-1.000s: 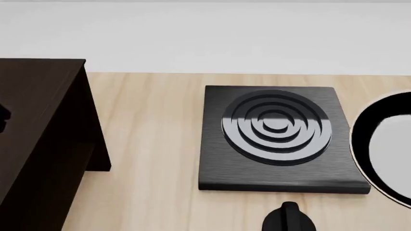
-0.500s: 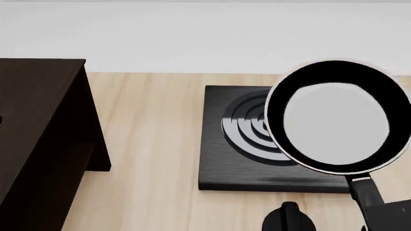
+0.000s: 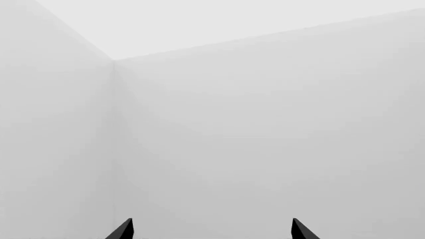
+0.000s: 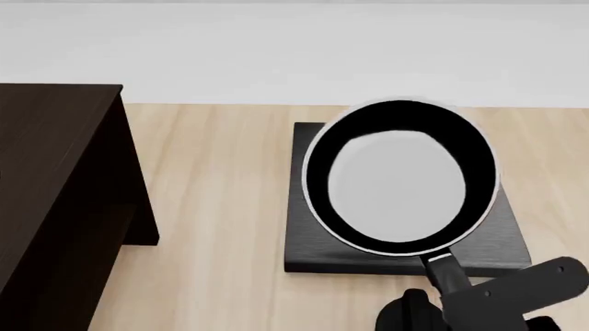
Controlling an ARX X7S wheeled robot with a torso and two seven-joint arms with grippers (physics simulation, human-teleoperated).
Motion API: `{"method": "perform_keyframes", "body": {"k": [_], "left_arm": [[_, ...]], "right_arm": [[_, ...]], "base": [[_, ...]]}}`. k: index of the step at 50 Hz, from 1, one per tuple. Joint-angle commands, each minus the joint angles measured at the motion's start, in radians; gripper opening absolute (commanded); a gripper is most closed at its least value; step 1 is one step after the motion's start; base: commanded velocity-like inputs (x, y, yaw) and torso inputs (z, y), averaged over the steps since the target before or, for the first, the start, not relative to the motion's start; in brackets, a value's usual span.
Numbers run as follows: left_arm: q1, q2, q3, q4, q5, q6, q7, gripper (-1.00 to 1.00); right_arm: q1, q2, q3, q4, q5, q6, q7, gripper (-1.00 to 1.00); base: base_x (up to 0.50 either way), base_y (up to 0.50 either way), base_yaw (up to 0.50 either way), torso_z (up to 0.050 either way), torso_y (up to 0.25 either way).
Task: Put the frying pan under the cabinet shelf.
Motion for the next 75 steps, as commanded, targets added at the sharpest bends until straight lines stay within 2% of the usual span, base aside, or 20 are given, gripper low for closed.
{"method": "perform_keyframes", "body": {"k": [1, 42, 60, 75], "left_arm": [[0.002, -0.004, -0.007, 0.009, -0.010, -0.006, -0.007, 1.00], [0.067, -0.018, -0.022, 0.013, -0.008, 0.029, -0.021, 1.00], [0.135, -0.028, -0.046, 0.029, -0.005, 0.057, -0.029, 1.00], [0.167, -0.047, -0.079, 0.059, -0.024, 0.048, -0.049, 1.00]], "right_arm": [[0.044, -0.034, -0.080, -0.013, -0.143, -0.010, -0.058, -1.00], [0.006, -0.165, -0.418, -0.121, -0.248, 0.003, -0.106, -1.00], [0.064, -0.285, -0.628, -0.032, -0.344, -0.055, -0.274, -1.00], [0.139, -0.391, -0.708, 0.105, -0.393, -0.144, -0.428, -1.00]], "base": [[0.00, 0.00, 0.00, 0.000, 0.000], [0.00, 0.00, 0.00, 0.000, 0.001], [0.00, 0.00, 0.00, 0.001, 0.002], [0.00, 0.00, 0.00, 0.001, 0.001]]}}
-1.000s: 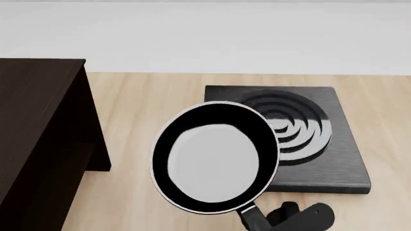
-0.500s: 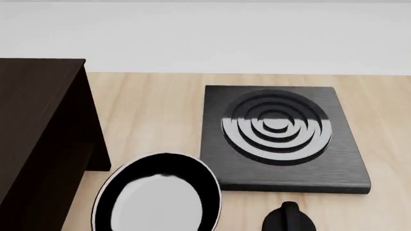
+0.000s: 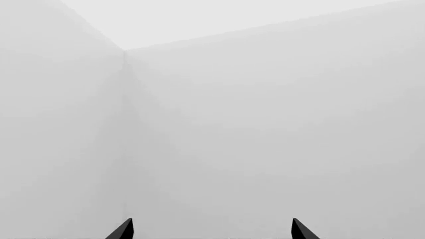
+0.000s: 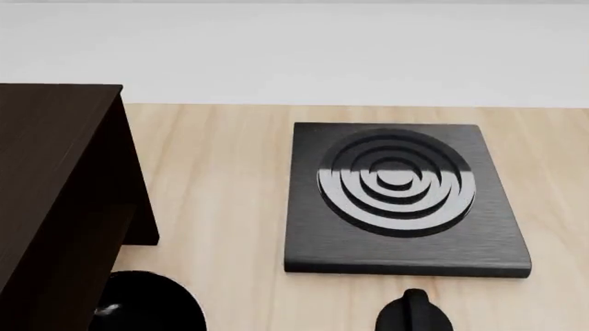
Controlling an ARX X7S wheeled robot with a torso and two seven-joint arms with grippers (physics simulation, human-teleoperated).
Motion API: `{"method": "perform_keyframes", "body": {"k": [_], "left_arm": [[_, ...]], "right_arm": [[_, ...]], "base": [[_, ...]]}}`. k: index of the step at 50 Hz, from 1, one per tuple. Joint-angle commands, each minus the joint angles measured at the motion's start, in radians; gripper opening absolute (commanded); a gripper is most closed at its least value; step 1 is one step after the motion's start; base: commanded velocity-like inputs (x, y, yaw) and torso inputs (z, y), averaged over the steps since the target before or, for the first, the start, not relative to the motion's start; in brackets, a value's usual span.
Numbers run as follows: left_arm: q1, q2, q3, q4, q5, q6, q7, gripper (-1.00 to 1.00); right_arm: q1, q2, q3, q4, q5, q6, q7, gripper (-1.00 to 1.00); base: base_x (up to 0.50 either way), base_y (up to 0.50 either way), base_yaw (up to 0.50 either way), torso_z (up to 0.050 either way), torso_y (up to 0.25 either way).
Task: Put the frying pan under the cabinet shelf.
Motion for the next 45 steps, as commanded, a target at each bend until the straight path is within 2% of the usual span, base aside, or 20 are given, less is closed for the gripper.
{"method": "perform_keyframes", "body": {"k": [1, 14, 45], "left_arm": [[0.021, -0.012, -0.021, 0.018, -0.013, -0.004, -0.012, 1.00], [0.027, -0.018, -0.020, 0.015, -0.010, -0.001, -0.015, 1.00], [0.022, -0.031, -0.015, 0.020, -0.017, -0.007, -0.029, 1.00]], "right_arm": [[0.071, -0.085, -0.037, 0.084, -0.089, -0.056, -0.124, -1.00], [0.117, -0.146, -0.106, 0.191, -0.157, -0.121, -0.212, -1.00], [0.190, -0.226, -0.129, 0.415, -0.224, -0.234, -0.328, -1.00]], "base": [[0.00, 0.00, 0.00, 0.000, 0.000], [0.00, 0.00, 0.00, 0.001, 0.001], [0.00, 0.00, 0.00, 0.000, 0.001]]}}
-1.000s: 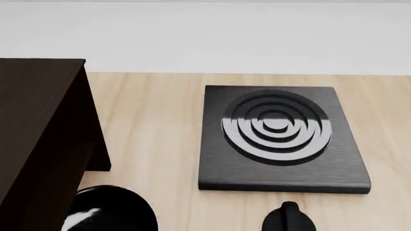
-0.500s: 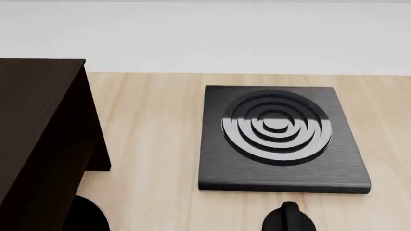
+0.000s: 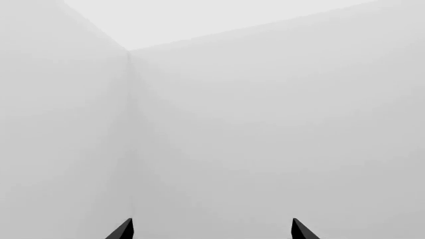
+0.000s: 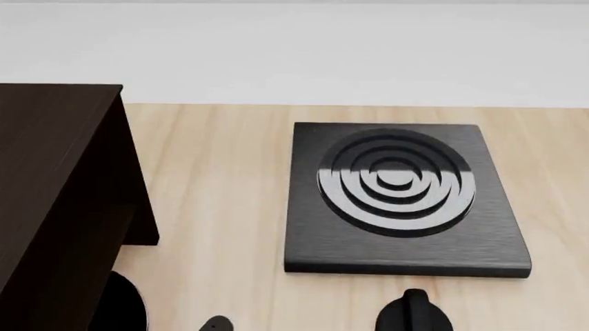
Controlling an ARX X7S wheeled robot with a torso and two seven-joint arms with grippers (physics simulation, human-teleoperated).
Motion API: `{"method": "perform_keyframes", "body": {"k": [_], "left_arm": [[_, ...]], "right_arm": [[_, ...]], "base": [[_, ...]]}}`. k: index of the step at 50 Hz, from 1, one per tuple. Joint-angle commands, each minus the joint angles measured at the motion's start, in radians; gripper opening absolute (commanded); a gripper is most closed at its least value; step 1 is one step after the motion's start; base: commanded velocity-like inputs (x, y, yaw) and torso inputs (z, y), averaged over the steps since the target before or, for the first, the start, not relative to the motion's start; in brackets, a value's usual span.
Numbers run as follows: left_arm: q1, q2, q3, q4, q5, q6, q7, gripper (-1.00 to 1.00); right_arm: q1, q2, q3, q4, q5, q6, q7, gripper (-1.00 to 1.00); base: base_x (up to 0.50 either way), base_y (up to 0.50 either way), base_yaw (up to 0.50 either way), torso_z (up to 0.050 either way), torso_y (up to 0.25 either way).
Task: Put the frying pan under the cabinet shelf.
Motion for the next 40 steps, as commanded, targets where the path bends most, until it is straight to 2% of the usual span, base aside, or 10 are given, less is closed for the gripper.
{"method": "perform_keyframes", "body": {"k": [1, 40], "left_arm": [[0.002, -0.003, 0.004, -0.004, 0.003, 0.005, -0.001, 1.00], [0.001, -0.009, 0.016, -0.011, 0.004, 0.009, -0.013, 1.00]], "right_arm": [[0.043, -0.039, 0.025, 0.055, -0.064, -0.039, -0.048, -1.00], [0.069, -0.118, -0.025, 0.193, -0.091, -0.104, -0.124, -1.00]], "base": [[0.00, 0.00, 0.00, 0.000, 0.000], [0.00, 0.00, 0.00, 0.001, 0.001]]}}
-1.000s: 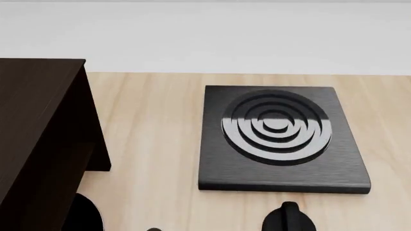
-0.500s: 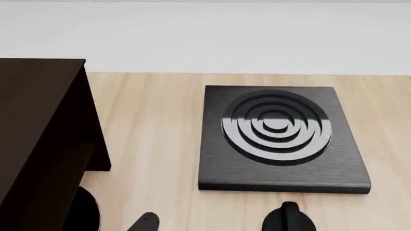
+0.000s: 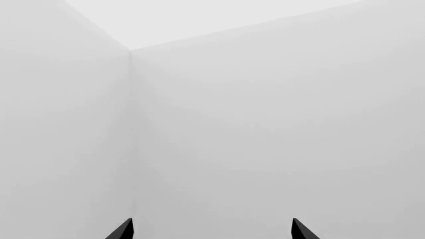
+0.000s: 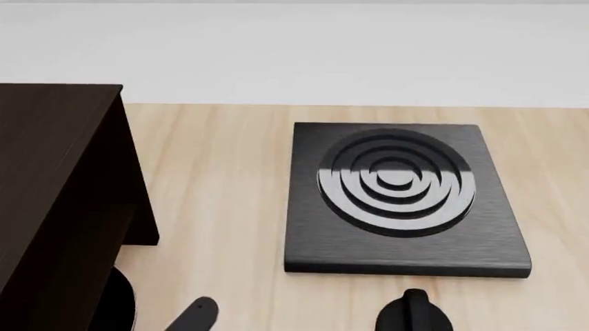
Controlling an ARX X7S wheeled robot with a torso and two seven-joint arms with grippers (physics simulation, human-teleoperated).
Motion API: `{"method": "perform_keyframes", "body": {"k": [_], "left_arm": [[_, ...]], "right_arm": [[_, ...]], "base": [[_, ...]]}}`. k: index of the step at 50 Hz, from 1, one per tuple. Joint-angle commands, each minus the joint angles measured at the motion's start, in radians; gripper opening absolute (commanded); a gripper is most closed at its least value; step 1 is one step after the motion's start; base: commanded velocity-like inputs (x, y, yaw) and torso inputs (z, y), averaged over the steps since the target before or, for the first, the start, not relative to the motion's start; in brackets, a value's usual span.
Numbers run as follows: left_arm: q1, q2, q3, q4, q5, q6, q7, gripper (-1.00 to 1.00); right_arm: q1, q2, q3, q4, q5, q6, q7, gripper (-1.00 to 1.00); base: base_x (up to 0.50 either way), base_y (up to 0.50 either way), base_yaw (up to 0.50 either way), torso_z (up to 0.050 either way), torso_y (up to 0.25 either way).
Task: Put the frying pan under the cabinet shelf.
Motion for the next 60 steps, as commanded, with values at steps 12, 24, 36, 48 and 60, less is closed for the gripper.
{"method": "perform_keyframes", "body": {"k": [12, 24, 36, 48, 60], "left_arm": [[0.010, -0.004, -0.001, -0.007, 0.000, 0.011, -0.004, 1.00], [0.028, -0.011, -0.014, -0.003, -0.003, 0.021, -0.005, 1.00], [0.034, -0.014, -0.016, -0.007, -0.003, 0.028, -0.005, 1.00], [0.039, -0.016, -0.014, -0.012, -0.001, 0.036, -0.006, 1.00], [0.052, -0.017, -0.017, -0.015, 0.002, 0.048, -0.005, 1.00]], "right_arm": [[0.016, -0.033, -0.006, 0.028, -0.033, -0.032, -0.038, -1.00], [0.018, -0.052, -0.021, 0.047, -0.035, -0.041, -0.049, -1.00], [0.013, -0.062, -0.035, 0.060, -0.035, -0.053, -0.061, -1.00], [0.009, -0.071, -0.047, 0.073, -0.037, -0.063, -0.068, -1.00], [0.008, -0.077, -0.062, 0.081, -0.040, -0.071, -0.076, -1.00]], "base": [[0.00, 0.00, 0.00, 0.001, 0.002], [0.00, 0.00, 0.00, 0.000, 0.001], [0.00, 0.00, 0.00, 0.000, 0.000], [0.00, 0.00, 0.00, 0.000, 0.000], [0.00, 0.00, 0.00, 0.000, 0.000]]}}
